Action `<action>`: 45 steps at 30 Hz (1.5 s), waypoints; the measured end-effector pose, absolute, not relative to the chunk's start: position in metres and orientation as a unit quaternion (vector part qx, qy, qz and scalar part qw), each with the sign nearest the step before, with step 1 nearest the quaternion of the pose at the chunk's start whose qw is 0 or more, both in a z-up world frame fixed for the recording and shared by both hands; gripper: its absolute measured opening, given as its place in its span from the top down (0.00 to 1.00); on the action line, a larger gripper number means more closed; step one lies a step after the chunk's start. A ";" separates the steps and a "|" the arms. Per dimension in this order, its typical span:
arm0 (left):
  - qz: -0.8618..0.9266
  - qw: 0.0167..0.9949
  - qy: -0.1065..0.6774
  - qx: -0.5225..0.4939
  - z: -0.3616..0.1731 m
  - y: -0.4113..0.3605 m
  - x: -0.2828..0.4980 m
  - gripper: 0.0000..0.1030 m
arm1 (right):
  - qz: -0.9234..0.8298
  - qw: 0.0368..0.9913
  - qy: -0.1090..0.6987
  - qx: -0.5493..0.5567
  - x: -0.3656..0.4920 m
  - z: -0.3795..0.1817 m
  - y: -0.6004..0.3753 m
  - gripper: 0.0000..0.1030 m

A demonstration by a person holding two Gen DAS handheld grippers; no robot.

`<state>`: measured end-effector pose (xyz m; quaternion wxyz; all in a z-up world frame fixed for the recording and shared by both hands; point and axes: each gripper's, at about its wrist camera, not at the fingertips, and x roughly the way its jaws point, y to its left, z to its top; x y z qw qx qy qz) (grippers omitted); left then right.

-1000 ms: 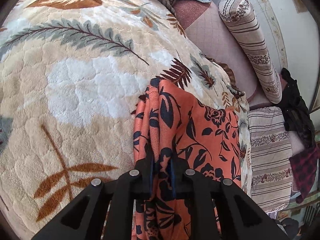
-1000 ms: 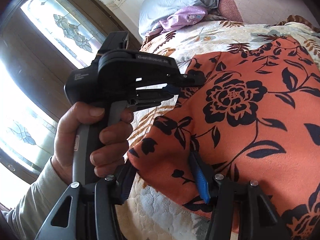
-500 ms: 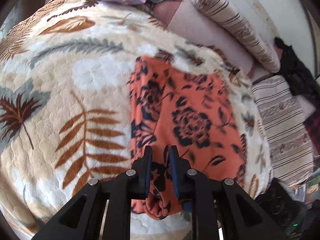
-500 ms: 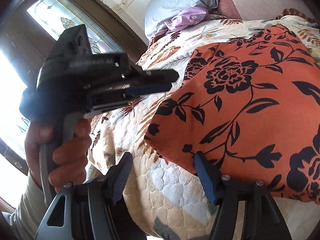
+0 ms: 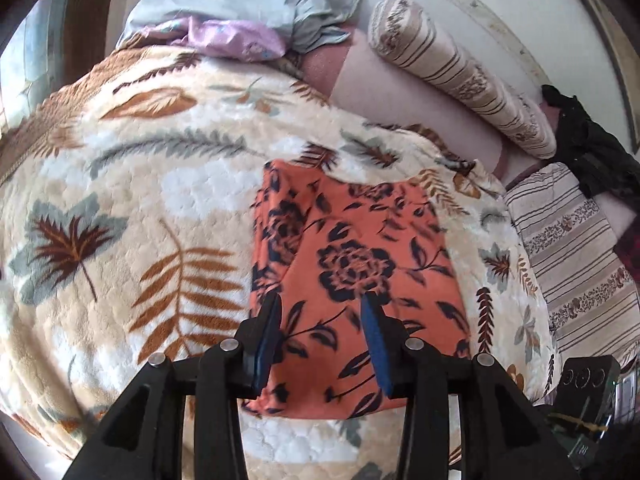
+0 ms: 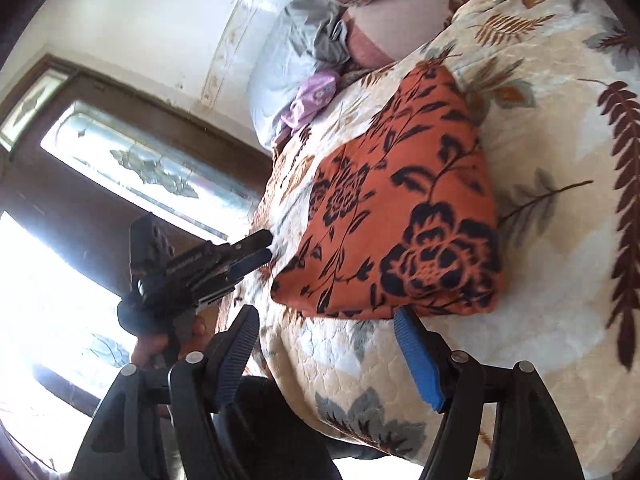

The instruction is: Fold small clothes

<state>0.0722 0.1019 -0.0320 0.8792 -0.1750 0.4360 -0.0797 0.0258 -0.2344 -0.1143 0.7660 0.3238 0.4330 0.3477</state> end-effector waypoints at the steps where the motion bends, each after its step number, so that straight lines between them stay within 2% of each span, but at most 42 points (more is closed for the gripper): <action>1: -0.085 0.886 0.425 -0.166 -0.029 0.094 0.076 0.55 | 0.338 0.767 0.429 0.335 0.031 -0.113 -0.245 0.26; 2: -0.081 0.890 0.421 -0.155 -0.030 0.087 0.081 0.45 | 0.328 0.769 0.426 0.345 0.037 -0.113 -0.256 0.25; 3: -0.072 0.891 0.424 -0.145 -0.035 0.081 0.088 0.42 | 0.316 0.771 0.427 0.352 0.044 -0.114 -0.264 0.25; 8: -0.019 0.870 0.482 -0.097 -0.096 0.074 0.114 0.42 | 0.286 0.715 0.489 0.410 0.095 -0.149 -0.284 0.25; 11: -0.018 0.886 0.456 -0.076 -0.101 0.077 0.104 0.39 | 0.281 0.678 0.524 0.432 0.123 -0.173 -0.279 0.25; 13: -0.020 0.885 0.458 -0.085 -0.101 0.081 0.105 0.39 | 0.284 0.675 0.528 0.430 0.132 -0.175 -0.274 0.36; 14: -0.021 0.882 0.462 -0.095 -0.103 0.085 0.106 0.37 | 0.286 0.680 0.532 0.417 0.136 -0.173 -0.268 0.49; 15: -0.025 0.876 0.467 -0.115 -0.106 0.091 0.108 0.37 | 0.280 0.688 0.538 0.398 0.136 -0.169 -0.262 0.53; 17: -0.034 0.862 0.478 -0.165 -0.111 0.103 0.111 0.35 | 0.264 0.738 0.530 0.325 0.129 -0.147 -0.249 0.60; 19: -0.041 0.854 0.483 -0.187 -0.114 0.108 0.113 0.35 | 0.242 0.793 0.510 0.227 0.116 -0.130 -0.233 0.61; 20: -0.042 0.854 0.485 -0.183 -0.114 0.106 0.114 0.34 | 0.230 0.799 0.519 0.197 0.115 -0.140 -0.227 0.61; 21: -0.039 0.857 0.483 -0.175 -0.114 0.104 0.114 0.34 | 0.226 0.787 0.532 0.214 0.119 -0.157 -0.230 0.61; 22: -0.037 0.860 0.481 -0.168 -0.112 0.102 0.113 0.34 | 0.236 0.771 0.530 0.264 0.121 -0.165 -0.240 0.60; 23: -0.036 0.861 0.480 -0.165 -0.111 0.101 0.112 0.34 | 0.248 0.760 0.526 0.290 0.122 -0.164 -0.248 0.53; 24: -0.035 0.861 0.479 -0.165 -0.111 0.101 0.112 0.34 | 0.251 0.756 0.525 0.300 0.122 -0.160 -0.252 0.37; 25: -0.035 0.860 0.480 -0.169 -0.111 0.102 0.112 0.34 | 0.252 0.751 0.527 0.307 0.121 -0.156 -0.255 0.30; 28: -0.034 0.859 0.481 -0.173 -0.111 0.101 0.112 0.34 | 0.284 0.734 0.501 0.360 0.128 -0.140 -0.270 0.24; 30: -0.034 0.859 0.481 -0.171 -0.111 0.101 0.111 0.34 | 0.266 0.739 0.484 0.386 0.140 -0.137 -0.280 0.16; 32: -0.035 0.859 0.481 -0.173 -0.112 0.102 0.112 0.34 | 0.265 0.713 0.502 0.411 0.162 -0.151 -0.275 0.16; 34: -0.035 0.858 0.481 -0.173 -0.112 0.102 0.113 0.34 | 0.262 0.688 0.535 0.415 0.176 -0.169 -0.263 0.27; 35: -0.033 0.859 0.481 -0.172 -0.111 0.102 0.112 0.34 | 0.264 0.697 0.538 0.394 0.177 -0.166 -0.254 0.53; 36: -0.033 0.859 0.481 -0.173 -0.111 0.103 0.112 0.34 | 0.266 0.720 0.534 0.354 0.173 -0.156 -0.244 0.59; 39: -0.038 0.857 0.483 -0.174 -0.112 0.102 0.114 0.33 | 0.235 0.788 0.512 0.250 0.156 -0.138 -0.228 0.63; 40: -0.037 0.858 0.484 -0.169 -0.112 0.099 0.115 0.33 | 0.219 0.785 0.529 0.238 0.159 -0.152 -0.228 0.63; 41: -0.034 0.861 0.482 -0.163 -0.112 0.098 0.114 0.33 | 0.220 0.770 0.536 0.268 0.161 -0.164 -0.237 0.58; 43: -0.033 0.863 0.479 -0.158 -0.111 0.098 0.113 0.33 | 0.233 0.743 0.531 0.334 0.163 -0.171 -0.253 0.44; 44: -0.034 0.862 0.480 -0.161 -0.111 0.099 0.113 0.33 | 0.231 0.743 0.530 0.337 0.161 -0.167 -0.256 0.33; 45: -0.033 0.861 0.480 -0.164 -0.112 0.100 0.113 0.33 | 0.235 0.747 0.522 0.337 0.160 -0.160 -0.259 0.29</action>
